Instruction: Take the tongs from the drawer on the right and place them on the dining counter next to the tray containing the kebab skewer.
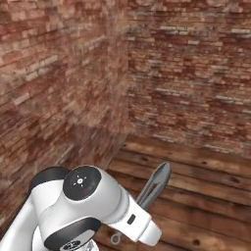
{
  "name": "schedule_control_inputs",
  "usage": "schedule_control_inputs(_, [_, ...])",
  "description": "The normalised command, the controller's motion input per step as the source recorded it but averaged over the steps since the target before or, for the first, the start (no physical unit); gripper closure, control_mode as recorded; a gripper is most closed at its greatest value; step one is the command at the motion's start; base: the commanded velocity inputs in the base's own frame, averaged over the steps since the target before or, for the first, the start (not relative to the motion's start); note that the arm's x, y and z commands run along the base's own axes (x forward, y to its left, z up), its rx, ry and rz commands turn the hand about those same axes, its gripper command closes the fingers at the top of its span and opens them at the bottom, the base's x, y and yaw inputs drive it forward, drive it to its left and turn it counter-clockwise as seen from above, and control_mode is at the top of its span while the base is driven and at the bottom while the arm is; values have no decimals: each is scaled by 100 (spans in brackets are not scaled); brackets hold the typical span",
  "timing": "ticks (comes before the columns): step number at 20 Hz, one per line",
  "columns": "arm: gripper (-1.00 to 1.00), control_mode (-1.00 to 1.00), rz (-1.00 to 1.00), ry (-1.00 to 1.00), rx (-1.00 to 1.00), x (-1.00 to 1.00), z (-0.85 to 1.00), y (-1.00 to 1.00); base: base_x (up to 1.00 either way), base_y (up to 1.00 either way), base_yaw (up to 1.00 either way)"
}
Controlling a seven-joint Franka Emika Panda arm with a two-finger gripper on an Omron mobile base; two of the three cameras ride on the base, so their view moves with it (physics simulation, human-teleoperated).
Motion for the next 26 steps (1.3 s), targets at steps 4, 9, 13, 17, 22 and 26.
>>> schedule_control_inputs(4, [100,100,0,0,0,0,0,0,91,-8,0])
schedule_control_inputs(9, [100,100,0,0,0,0,0,0,82,-11,0])
schedule_control_inputs(13, [100,100,0,0,0,0,0,0,83,-13,0])
schedule_control_inputs(17, [100,100,0,0,0,0,0,0,66,-47,0])
schedule_control_inputs(22, [100,100,0,0,0,0,0,0,43,-64,-24])
schedule_control_inputs(26, [100,100,0,0,0,0,0,0,55,-10,-66])
